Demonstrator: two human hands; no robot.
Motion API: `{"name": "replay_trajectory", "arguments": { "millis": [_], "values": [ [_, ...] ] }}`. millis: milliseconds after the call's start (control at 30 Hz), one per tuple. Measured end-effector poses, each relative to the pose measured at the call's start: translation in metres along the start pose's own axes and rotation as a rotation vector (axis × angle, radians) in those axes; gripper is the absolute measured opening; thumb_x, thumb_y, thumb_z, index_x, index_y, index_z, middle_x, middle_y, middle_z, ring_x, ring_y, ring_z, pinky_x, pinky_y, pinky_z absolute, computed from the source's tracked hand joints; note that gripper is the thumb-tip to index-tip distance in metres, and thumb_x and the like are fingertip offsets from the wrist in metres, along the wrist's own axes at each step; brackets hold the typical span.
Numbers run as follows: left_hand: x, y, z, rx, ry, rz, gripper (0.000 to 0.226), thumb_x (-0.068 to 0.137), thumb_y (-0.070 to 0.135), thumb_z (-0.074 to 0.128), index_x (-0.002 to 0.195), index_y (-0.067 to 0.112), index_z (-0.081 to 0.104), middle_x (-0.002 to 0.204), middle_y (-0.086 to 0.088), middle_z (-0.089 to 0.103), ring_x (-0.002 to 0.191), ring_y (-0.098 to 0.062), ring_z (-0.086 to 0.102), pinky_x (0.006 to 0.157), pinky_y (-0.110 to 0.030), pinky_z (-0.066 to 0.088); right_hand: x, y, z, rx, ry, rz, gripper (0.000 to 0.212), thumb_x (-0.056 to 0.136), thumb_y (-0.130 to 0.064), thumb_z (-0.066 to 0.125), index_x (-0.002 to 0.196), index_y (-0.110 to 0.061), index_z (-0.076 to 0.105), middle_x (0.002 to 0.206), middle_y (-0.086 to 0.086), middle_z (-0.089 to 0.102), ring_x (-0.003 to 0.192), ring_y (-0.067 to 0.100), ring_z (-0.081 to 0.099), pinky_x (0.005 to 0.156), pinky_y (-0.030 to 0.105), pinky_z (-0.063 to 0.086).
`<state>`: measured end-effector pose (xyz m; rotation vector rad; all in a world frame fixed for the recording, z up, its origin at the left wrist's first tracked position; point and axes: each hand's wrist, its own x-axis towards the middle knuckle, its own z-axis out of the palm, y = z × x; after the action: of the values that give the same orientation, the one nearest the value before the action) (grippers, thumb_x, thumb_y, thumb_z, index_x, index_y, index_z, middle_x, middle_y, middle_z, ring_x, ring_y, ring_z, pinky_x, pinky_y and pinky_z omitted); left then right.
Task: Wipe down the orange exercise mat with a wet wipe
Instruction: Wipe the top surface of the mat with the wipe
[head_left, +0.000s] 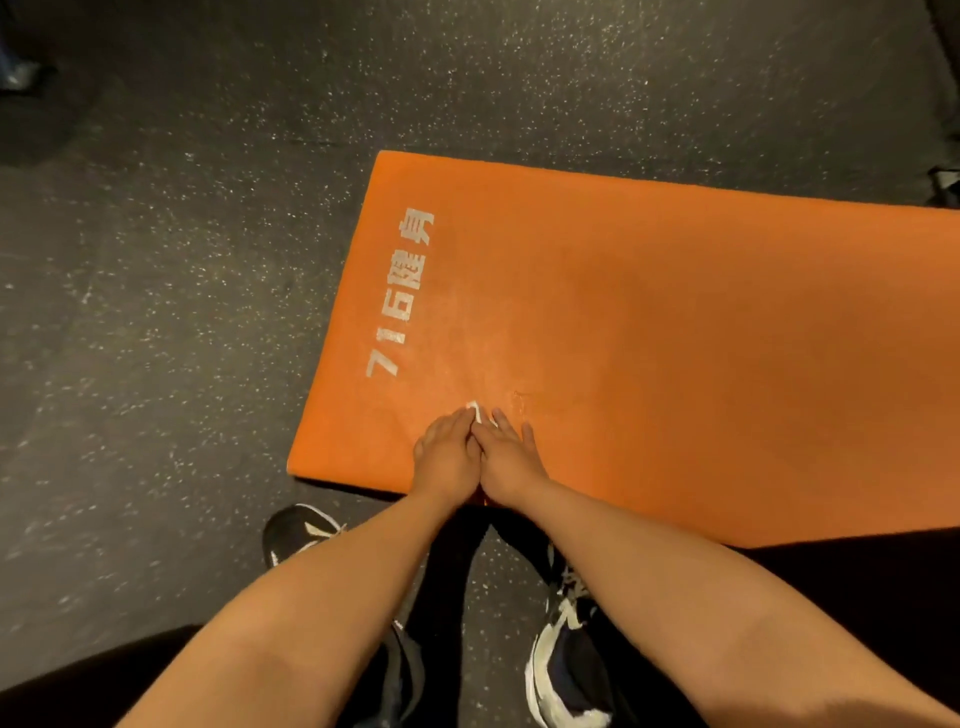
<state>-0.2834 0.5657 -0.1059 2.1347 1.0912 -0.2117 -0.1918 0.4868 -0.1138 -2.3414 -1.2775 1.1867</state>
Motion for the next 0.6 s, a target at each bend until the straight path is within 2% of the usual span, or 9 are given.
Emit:
{"name": "replay_trajectory", "arguments": {
  "millis": [67,133,167,200,267,333,400,467,600],
  "values": [
    [-0.006,0.001,0.004,-0.057,0.038,-0.033,0.048,0.106,0.029,0.037,0.154,0.024,0.037,0.159,0.001,0.036,0.147,-0.02,0.026,0.121,-0.038,0.017,-0.007,-0.001,-0.002,0.143,0.004,0.022,0.056,0.105,-0.016,0.031,0.158,-0.029,0.021,0.167,-0.005,0.022,0.155,0.015,0.011,0.126,0.043,-0.003],
    [-0.01,0.002,0.006,-0.071,0.031,-0.054,0.047,0.107,0.034,0.036,0.152,0.023,0.041,0.16,-0.001,0.034,0.148,-0.023,0.022,0.122,-0.039,0.016,-0.014,-0.001,-0.007,0.329,0.057,0.059,0.051,0.104,-0.019,0.036,0.153,-0.031,0.027,0.158,0.001,0.039,0.145,0.024,0.036,0.123,0.042,0.02],
    [-0.011,0.003,0.006,-0.068,0.012,-0.061,0.048,0.107,0.038,0.036,0.151,0.022,0.042,0.161,-0.001,0.032,0.149,-0.024,0.02,0.123,-0.039,0.014,-0.018,-0.001,-0.008,0.398,0.095,0.085,0.052,0.104,-0.021,0.04,0.154,-0.03,0.027,0.157,0.003,0.04,0.142,0.026,0.04,0.119,0.041,0.028],
    [-0.013,0.005,0.007,-0.066,-0.004,-0.066,0.05,0.106,0.042,0.036,0.152,0.021,0.042,0.162,-0.001,0.03,0.149,-0.024,0.017,0.123,-0.039,0.013,-0.024,0.0,-0.009,0.423,0.127,0.114,0.056,0.105,-0.022,0.042,0.158,-0.027,0.023,0.161,0.005,0.034,0.145,0.026,0.036,0.12,0.04,0.03],
    [-0.017,0.009,0.008,-0.028,-0.011,-0.059,0.056,0.104,0.049,0.038,0.154,0.023,0.037,0.164,0.0,0.026,0.149,-0.024,0.015,0.123,-0.041,0.012,-0.035,0.004,-0.009,0.321,0.138,0.169,0.059,0.107,-0.02,0.039,0.161,-0.019,0.018,0.168,0.006,0.015,0.155,0.022,0.014,0.126,0.035,0.014],
    [-0.022,0.015,0.012,0.083,-0.03,-0.009,0.058,0.105,0.046,0.037,0.157,0.025,0.027,0.166,-0.001,0.019,0.15,-0.026,0.014,0.122,-0.043,0.012,-0.045,0.005,-0.006,0.187,0.112,0.188,0.056,0.108,-0.019,0.035,0.161,-0.015,0.018,0.17,0.006,0.006,0.156,0.02,0.001,0.126,0.031,0.004],
    [-0.028,0.02,0.018,0.166,-0.044,0.064,0.056,0.106,0.034,0.036,0.159,0.024,0.019,0.168,-0.001,0.012,0.15,-0.027,0.013,0.122,-0.043,0.012,-0.053,0.003,0.0,0.117,0.132,0.181,0.056,0.109,-0.021,0.033,0.162,-0.016,0.018,0.17,0.005,0.007,0.156,0.02,0.0,0.126,0.033,0.004],
    [-0.037,0.022,0.022,0.161,-0.05,0.126,0.058,0.105,0.022,0.038,0.16,0.024,0.019,0.168,0.0,0.012,0.151,-0.026,0.014,0.122,-0.044,0.013,-0.061,0.004,0.006,0.096,0.161,0.177,0.056,0.108,-0.021,0.034,0.162,-0.018,0.018,0.17,0.004,0.009,0.156,0.02,0.002,0.127,0.036,0.005],
    [-0.047,0.019,0.03,0.157,-0.089,0.23,0.061,0.103,0.018,0.043,0.16,0.027,0.022,0.167,0.003,0.017,0.153,-0.021,0.011,0.123,-0.044,0.009,-0.082,0.011,0.015,0.035,0.27,0.268,0.056,0.107,-0.023,0.035,0.161,-0.02,0.022,0.17,0.001,0.009,0.156,0.018,0.0,0.126,0.038,-0.002]
  ]
}}
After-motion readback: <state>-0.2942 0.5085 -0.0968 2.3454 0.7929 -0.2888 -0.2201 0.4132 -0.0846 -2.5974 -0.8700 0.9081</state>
